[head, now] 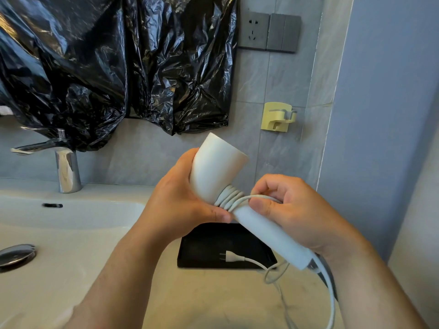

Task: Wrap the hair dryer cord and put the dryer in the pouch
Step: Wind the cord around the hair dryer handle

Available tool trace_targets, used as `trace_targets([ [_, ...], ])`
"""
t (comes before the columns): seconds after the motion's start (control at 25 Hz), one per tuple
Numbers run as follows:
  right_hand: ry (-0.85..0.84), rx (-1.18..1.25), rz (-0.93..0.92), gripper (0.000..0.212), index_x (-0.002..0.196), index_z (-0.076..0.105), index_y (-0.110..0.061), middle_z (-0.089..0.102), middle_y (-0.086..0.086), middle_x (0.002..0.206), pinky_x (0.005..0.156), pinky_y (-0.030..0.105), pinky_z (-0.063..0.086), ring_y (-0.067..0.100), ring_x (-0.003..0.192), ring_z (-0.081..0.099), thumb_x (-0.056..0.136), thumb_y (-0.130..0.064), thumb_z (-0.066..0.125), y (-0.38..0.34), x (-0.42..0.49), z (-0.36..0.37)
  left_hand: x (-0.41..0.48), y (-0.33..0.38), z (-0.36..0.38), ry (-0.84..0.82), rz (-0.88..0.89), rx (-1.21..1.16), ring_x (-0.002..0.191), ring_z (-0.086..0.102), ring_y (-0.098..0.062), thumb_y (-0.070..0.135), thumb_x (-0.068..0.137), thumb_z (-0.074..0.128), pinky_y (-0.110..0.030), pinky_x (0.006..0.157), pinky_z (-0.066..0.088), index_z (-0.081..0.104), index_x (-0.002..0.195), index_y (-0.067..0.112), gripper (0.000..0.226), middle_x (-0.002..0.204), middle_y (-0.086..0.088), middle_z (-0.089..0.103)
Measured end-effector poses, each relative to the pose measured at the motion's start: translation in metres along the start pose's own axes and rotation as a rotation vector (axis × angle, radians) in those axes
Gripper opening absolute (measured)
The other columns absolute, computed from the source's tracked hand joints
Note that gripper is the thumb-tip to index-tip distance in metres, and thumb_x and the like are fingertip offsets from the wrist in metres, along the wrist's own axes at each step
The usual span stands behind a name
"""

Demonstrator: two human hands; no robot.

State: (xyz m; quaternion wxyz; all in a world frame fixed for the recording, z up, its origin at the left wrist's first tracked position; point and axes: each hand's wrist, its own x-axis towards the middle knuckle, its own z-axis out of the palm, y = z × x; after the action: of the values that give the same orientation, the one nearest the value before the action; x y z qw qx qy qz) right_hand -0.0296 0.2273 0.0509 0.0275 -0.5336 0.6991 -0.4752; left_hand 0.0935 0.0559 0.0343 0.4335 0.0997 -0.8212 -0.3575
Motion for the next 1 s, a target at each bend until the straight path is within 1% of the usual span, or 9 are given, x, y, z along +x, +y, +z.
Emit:
trace_targets([
  [0.12, -0.034, 0.193, 0.004, 0.016, 0.068, 0.067, -0.022, 0.065, 0.0, 0.063, 0.055, 0.026, 0.045, 0.012, 0.058, 0.056, 0.083, -0.016, 0.071, 0.001, -0.002, -0.008, 0.0, 0.002, -0.001, -0.025, 0.067, -0.077, 0.1, 0.06, -0.004, 0.032, 0.03, 0.095, -0.038, 0.082, 0.056, 0.052, 0.121, 0.05, 0.102, 0.106, 0.025, 0.062],
  [0.2, -0.033, 0.417, 0.001, 0.008, 0.069, 0.067, -0.015, 0.069, 0.0, 0.062, 0.051, 0.02, 0.048, 0.009, 0.053, 0.061, 0.073, -0.02, 0.073, 0.002, -0.003, -0.013, 0.001, 0.004, -0.003, -0.033, 0.105, -0.163, 0.101, 0.063, -0.008, 0.031, 0.028, 0.094, -0.03, 0.079, 0.054, 0.054, 0.124, 0.044, 0.105, 0.108, 0.018, 0.066],
  [0.28, -0.045, 0.557, 0.001, 0.019, 0.074, 0.069, -0.01, 0.071, -0.001, 0.063, 0.048, 0.017, 0.049, 0.007, 0.051, 0.064, 0.067, -0.027, 0.072, 0.005, -0.003, -0.018, 0.002, 0.004, -0.006, -0.018, 0.124, -0.243, 0.1, 0.065, -0.007, 0.024, 0.027, 0.094, -0.021, 0.075, 0.052, 0.056, 0.127, 0.04, 0.107, 0.11, 0.012, 0.069],
  [0.32, -0.063, 0.584, -0.011, 0.024, 0.075, 0.073, -0.013, 0.073, -0.001, 0.066, 0.049, 0.017, 0.051, 0.007, 0.054, 0.065, 0.063, -0.033, 0.073, 0.007, -0.003, -0.018, 0.002, 0.004, -0.008, -0.013, 0.128, -0.27, 0.099, 0.066, -0.006, 0.024, 0.027, 0.094, -0.019, 0.073, 0.052, 0.057, 0.126, 0.04, 0.107, 0.109, 0.012, 0.07],
  [0.44, -0.089, 0.605, -0.018, 0.033, 0.077, 0.078, -0.022, 0.074, -0.001, 0.072, 0.053, 0.019, 0.053, 0.008, 0.059, 0.067, 0.056, -0.047, 0.079, 0.011, 0.004, -0.013, 0.0, 0.008, -0.006, -0.041, 0.155, -0.311, 0.101, 0.067, -0.01, 0.033, 0.028, 0.092, -0.022, 0.076, 0.053, 0.057, 0.129, 0.035, 0.107, 0.112, 0.008, 0.07],
  [0.6, -0.001, 0.601, 0.0, 0.04, 0.076, 0.078, -0.023, 0.075, -0.001, 0.074, 0.057, 0.021, 0.056, 0.009, 0.064, 0.068, 0.051, -0.054, 0.081, 0.013, 0.012, -0.011, -0.001, 0.012, 0.004, -0.044, 0.208, -0.292, 0.107, 0.065, -0.012, 0.042, 0.037, 0.09, -0.028, 0.084, 0.054, 0.053, 0.131, 0.034, 0.102, 0.116, 0.009, 0.067],
  [0.76, 0.045, 0.542, 0.052, 0.018, 0.076, 0.075, -0.018, 0.074, 0.0, 0.072, 0.057, 0.022, 0.056, 0.011, 0.062, 0.067, 0.07, -0.032, 0.065, 0.011, 0.014, -0.005, -0.002, 0.013, 0.005, 0.011, 0.235, -0.238, 0.109, 0.061, -0.001, 0.049, 0.034, 0.089, -0.014, 0.083, 0.049, 0.048, 0.132, 0.039, 0.106, 0.117, 0.021, 0.064],
  [0.88, 0.078, 0.522, 0.068, 0.019, 0.083, 0.072, -0.015, 0.074, 0.001, 0.071, 0.056, 0.022, 0.056, 0.012, 0.062, 0.068, 0.073, -0.027, 0.062, 0.01, 0.012, -0.004, -0.002, 0.016, 0.003, 0.039, 0.207, -0.085, 0.105, 0.055, 0.008, 0.059, 0.037, 0.083, -0.006, 0.079, 0.043, 0.042, 0.129, 0.045, 0.102, 0.114, 0.027, 0.056],
  [1.0, 0.074, 0.524, 0.07, 0.02, 0.084, 0.071, -0.013, 0.073, -0.001, 0.067, 0.054, 0.02, 0.055, 0.009, 0.059, 0.067, 0.073, -0.026, 0.061, 0.009, 0.014, -0.002, -0.002, 0.017, -0.001, 0.029, 0.141, -0.084, 0.099, 0.058, 0.005, 0.06, 0.032, 0.081, -0.018, 0.079, 0.048, 0.034, 0.12, 0.054, 0.099, 0.11, 0.026, 0.055],
])
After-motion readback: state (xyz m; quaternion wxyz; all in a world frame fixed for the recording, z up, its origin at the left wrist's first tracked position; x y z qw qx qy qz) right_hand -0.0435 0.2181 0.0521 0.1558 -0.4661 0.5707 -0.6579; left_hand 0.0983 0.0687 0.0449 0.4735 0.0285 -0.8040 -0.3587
